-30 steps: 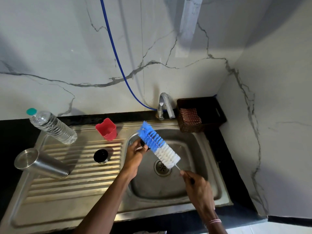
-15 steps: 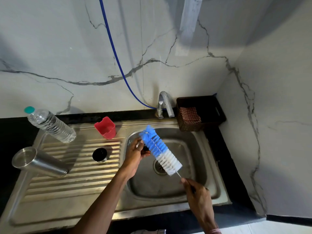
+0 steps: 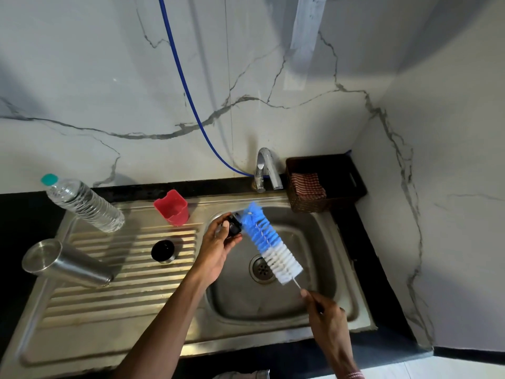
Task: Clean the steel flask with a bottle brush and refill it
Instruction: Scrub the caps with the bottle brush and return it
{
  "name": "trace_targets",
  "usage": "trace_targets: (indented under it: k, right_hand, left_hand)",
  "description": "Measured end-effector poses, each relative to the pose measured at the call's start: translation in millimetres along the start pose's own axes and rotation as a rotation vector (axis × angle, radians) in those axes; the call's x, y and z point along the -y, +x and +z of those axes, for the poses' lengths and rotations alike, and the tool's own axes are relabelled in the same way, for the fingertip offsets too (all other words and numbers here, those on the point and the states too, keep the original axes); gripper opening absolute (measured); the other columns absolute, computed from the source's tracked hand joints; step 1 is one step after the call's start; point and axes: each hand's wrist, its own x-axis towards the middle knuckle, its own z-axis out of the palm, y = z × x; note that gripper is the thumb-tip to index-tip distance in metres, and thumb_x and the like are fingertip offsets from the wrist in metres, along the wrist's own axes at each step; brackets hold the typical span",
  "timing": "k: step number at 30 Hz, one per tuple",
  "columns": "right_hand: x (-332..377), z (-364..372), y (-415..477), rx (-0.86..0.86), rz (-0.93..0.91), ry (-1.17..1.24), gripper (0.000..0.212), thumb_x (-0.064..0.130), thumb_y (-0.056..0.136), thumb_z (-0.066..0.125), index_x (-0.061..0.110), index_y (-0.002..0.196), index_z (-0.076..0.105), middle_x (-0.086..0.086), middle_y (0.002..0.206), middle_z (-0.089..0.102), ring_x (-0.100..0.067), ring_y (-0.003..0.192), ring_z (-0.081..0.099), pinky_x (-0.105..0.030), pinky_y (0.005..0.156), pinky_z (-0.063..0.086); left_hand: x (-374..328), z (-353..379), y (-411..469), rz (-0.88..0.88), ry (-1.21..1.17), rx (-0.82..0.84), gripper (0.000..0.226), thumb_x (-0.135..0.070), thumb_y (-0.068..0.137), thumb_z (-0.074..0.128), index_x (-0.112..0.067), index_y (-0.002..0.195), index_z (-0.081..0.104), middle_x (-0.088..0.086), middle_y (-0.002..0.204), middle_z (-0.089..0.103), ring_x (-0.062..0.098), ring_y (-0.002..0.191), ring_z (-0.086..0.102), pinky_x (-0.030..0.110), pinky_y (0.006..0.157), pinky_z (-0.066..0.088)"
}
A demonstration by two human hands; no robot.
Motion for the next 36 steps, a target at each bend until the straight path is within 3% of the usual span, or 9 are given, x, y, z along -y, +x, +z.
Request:
trace_targets:
  k: [3, 7, 14, 18, 24, 28, 30, 33, 36]
  right_hand:
    - [11, 3, 6, 0.035, -0.055, -0.023, 0.021, 0.064, 0.091, 0.055, 0.053, 0.081, 0.07, 0.012, 0.062, 0.064, -0.008, 0.058, 0.058, -0.029, 0.06, 0.048]
    - [13, 9, 8, 0.048, -0.107, -0.024, 0.027, 0.065, 0.093, 0.053, 0.046, 0.088, 0.071, 0.007, 0.054, 0.052, -0.01, 0.051, 0.045, -0.034, 0.055, 0.047]
    - [-26, -3, -12, 0.018, -0.016, -0.006, 0.039, 0.081, 0.075, 0.048, 0.054, 0.088, 0.074, 0.013, 0.072, 0.071, -0.007, 0.069, 0.066, -0.034, 0.071, 0.057]
    - [-6, -7, -1, 0.005, -0.056, -0.031, 0.022, 0.065, 0.087, 0.058, 0.05, 0.084, 0.073, 0.011, 0.058, 0.063, -0.007, 0.055, 0.056, -0.036, 0.062, 0.051]
    - [21, 0, 15, -0.011, -0.203, -0.073, 0.028, 0.068, 0.091, 0.053, 0.044, 0.096, 0.067, 0.005, 0.061, 0.057, -0.022, 0.057, 0.053, -0.034, 0.055, 0.046]
    - [-21, -3, -2, 0.005, -0.151, -0.006, 0.032, 0.079, 0.084, 0.05, 0.055, 0.089, 0.07, 0.011, 0.065, 0.065, -0.008, 0.059, 0.059, -0.033, 0.061, 0.052]
    - [-32, -7, -8, 0.023, -0.129, 0.006, 0.029, 0.075, 0.085, 0.053, 0.054, 0.089, 0.073, 0.016, 0.069, 0.069, -0.004, 0.065, 0.063, -0.03, 0.065, 0.054]
    - [-19, -7, -4, 0.031, -0.144, 0.024, 0.014, 0.06, 0.09, 0.062, 0.052, 0.085, 0.073, 0.011, 0.052, 0.054, -0.006, 0.049, 0.046, -0.026, 0.053, 0.042]
    - [7, -1, 12, 0.06, -0.214, 0.01, 0.03, 0.066, 0.091, 0.056, 0.041, 0.094, 0.073, -0.002, 0.056, 0.046, -0.005, 0.051, 0.035, -0.029, 0.051, 0.037]
  left_hand:
    - [0, 2, -2, 0.018, -0.029, 0.056, 0.031, 0.0, 0.103, 0.053, -0.008, 0.131, 0.06, 0.007, 0.12, 0.073, 0.02, 0.109, 0.071, 0.031, 0.087, 0.061]
    - [-2, 1, -3, 0.053, 0.071, 0.061, 0.026, -0.006, 0.103, 0.055, -0.009, 0.127, 0.064, 0.006, 0.109, 0.077, 0.02, 0.099, 0.074, 0.029, 0.082, 0.061]
    - [-13, -5, -3, 0.001, 0.063, -0.051, 0.03, -0.03, 0.104, 0.057, -0.003, 0.113, 0.069, 0.016, 0.105, 0.077, 0.022, 0.091, 0.075, 0.029, 0.079, 0.062]
    - [-7, 1, -8, -0.054, 0.154, -0.008, 0.029, -0.03, 0.103, 0.058, -0.005, 0.104, 0.073, 0.012, 0.091, 0.078, 0.019, 0.079, 0.073, 0.027, 0.073, 0.061]
    - [1, 15, -15, -0.109, 0.214, 0.064, 0.027, -0.025, 0.105, 0.056, -0.004, 0.107, 0.073, 0.015, 0.098, 0.076, 0.016, 0.081, 0.073, 0.026, 0.075, 0.06]
    - [-13, 17, -18, -0.115, 0.075, -0.038, 0.033, -0.032, 0.108, 0.048, -0.01, 0.097, 0.07, 0.003, 0.075, 0.076, 0.008, 0.065, 0.071, 0.023, 0.062, 0.06]
    - [-15, 15, -18, -0.13, 0.069, -0.054, 0.036, -0.039, 0.107, 0.047, -0.013, 0.098, 0.07, 0.003, 0.075, 0.076, 0.009, 0.064, 0.071, 0.024, 0.059, 0.059]
    - [-8, 14, -22, -0.149, 0.12, -0.052, 0.039, -0.038, 0.108, 0.047, -0.011, 0.091, 0.069, 0.006, 0.074, 0.071, 0.009, 0.058, 0.066, 0.022, 0.055, 0.056]
    - [0, 19, -26, -0.153, 0.183, 0.006, 0.039, -0.03, 0.108, 0.048, -0.006, 0.086, 0.069, 0.012, 0.073, 0.07, 0.012, 0.056, 0.067, 0.022, 0.054, 0.056]
